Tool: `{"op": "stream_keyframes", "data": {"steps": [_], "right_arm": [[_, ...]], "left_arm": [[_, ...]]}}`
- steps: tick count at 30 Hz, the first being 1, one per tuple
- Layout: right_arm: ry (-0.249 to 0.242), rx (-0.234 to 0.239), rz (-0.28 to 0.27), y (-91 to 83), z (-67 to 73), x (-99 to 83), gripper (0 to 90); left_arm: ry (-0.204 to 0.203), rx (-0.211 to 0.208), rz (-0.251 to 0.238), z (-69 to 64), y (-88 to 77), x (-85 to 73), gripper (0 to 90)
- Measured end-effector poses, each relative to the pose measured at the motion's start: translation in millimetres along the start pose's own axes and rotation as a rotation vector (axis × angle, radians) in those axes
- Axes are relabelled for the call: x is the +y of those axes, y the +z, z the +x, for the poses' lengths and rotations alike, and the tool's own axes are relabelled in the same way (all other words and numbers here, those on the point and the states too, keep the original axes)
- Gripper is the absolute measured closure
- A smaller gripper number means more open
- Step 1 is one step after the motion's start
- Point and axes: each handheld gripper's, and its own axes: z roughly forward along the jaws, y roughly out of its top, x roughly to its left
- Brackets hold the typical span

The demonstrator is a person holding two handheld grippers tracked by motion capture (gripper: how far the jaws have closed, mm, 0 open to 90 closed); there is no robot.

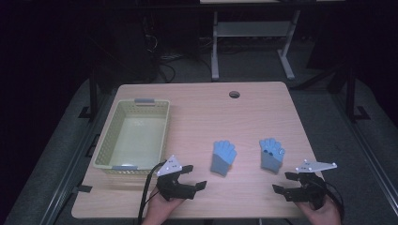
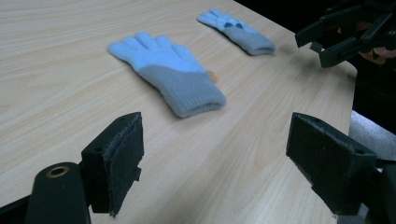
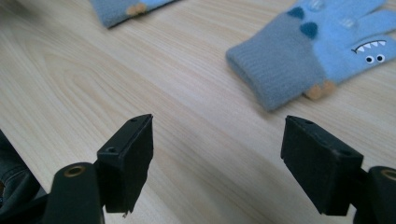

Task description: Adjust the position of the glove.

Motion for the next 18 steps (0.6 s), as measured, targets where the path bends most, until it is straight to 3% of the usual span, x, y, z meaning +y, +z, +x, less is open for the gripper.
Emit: {"op": "stream_keyframes", "data": {"steps": [9,18], "right_arm": [[0.001,0.007,-0.015,-3.3,1.2,1.1,23.2],[0.001,0.029,-0.036,-11.6,-4.4,32.1,20.3]], "left_arm": [[0.033,0.002,0.001,-9.2,-3.7,-1.3,18.6],[0.04,0.019,-0.024,-11.6,-9.8,0.1,18.5]]}}
